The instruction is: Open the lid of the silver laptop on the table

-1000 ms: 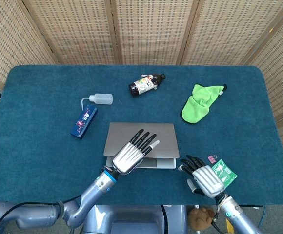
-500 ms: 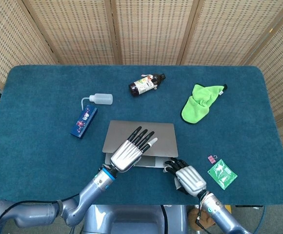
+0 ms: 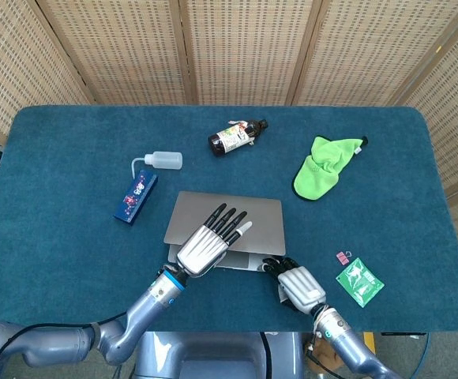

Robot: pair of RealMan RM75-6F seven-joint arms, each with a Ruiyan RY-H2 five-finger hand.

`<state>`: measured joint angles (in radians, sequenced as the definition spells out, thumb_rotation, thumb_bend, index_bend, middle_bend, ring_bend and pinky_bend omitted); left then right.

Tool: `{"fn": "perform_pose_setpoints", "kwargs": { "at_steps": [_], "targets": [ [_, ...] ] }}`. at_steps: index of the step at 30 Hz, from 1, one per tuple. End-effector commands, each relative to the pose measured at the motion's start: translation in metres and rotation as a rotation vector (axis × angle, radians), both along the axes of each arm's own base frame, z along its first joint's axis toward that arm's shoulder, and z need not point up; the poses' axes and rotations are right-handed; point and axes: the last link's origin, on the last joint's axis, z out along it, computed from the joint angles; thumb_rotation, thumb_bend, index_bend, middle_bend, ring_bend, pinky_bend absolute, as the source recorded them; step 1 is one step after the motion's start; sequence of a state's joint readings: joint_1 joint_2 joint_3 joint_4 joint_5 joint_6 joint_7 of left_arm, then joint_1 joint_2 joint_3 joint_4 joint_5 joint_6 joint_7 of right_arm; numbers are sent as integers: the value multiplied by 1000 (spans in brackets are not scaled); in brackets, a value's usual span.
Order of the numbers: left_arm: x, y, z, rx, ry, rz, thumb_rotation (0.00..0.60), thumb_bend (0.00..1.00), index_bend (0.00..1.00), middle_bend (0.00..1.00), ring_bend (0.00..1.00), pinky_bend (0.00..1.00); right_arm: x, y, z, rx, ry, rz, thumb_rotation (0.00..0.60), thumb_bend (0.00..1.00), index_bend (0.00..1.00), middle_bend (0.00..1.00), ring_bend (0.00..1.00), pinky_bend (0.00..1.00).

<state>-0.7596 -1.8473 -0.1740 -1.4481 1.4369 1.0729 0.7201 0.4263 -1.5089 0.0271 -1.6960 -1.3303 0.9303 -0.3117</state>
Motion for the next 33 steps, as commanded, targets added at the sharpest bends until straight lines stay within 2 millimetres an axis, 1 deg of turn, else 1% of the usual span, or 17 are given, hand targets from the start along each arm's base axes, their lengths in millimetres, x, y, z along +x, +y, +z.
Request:
{"fn": "perform_pose_setpoints", "kwargs": {
  "at_steps": [1,8,15,20,25,33],
  "targets": [
    [-2,1,-1,4,4,4,600,432,0,0,0,0,1,-3,-2,11,49,0,600,1000,139,219,80,125],
    [-4,4,0,10,4,13,600,432,0,0,0,0,-1,-3,-4,24,92,-20,600,1000,166,247,89,125],
    [-10,9,3,26,14,29,600,433,0,0,0,0,-3,-4,-6,16,110,-34,600,1000,166,247,89,125],
    [-15,16,6,44,24,50,600,433,0,0,0,0,-3,-5,-6,14,115,-35,600,1000,167,247,89,125],
    [-17,27,12,76,27,75,600,433,0,0,0,0,-3,-5,-6,13,118,-29,600,1000,167,247,89,125],
    [-9,37,21,90,-13,111,600,433,0,0,0,0,-4,-4,-4,4,141,-1,600,1000,166,247,89,125]
  ]
}}
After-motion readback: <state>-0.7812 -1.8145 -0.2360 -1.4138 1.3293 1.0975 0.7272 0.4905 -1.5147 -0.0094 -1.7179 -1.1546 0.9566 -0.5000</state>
